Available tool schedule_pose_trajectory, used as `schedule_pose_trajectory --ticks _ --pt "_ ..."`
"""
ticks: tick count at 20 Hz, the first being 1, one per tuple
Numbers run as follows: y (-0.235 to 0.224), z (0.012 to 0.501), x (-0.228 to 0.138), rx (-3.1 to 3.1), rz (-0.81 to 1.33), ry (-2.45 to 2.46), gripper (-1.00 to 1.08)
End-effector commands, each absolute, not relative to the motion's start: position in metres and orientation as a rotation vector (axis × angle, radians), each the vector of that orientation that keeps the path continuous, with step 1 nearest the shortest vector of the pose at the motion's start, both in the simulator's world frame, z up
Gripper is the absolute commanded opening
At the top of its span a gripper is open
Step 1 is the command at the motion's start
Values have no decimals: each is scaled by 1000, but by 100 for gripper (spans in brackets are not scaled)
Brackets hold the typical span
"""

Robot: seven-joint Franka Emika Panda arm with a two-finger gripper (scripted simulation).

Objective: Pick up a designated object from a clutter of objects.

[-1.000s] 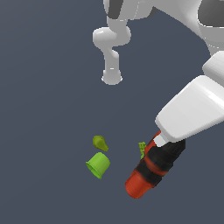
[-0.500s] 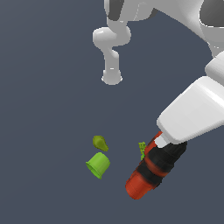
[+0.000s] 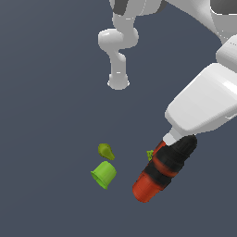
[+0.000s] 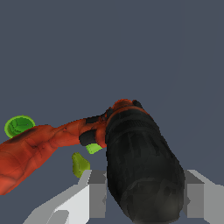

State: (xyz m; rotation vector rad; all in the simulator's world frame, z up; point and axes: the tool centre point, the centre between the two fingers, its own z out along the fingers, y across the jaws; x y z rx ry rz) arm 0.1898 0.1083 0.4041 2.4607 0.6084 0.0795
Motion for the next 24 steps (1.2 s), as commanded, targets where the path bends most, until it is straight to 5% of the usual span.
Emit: schedule_pose_trajectory --ticks 1,24 --pt "108 417 182 2461 93 604 -100" --pt "104 479 113 2461 93 604 -100"
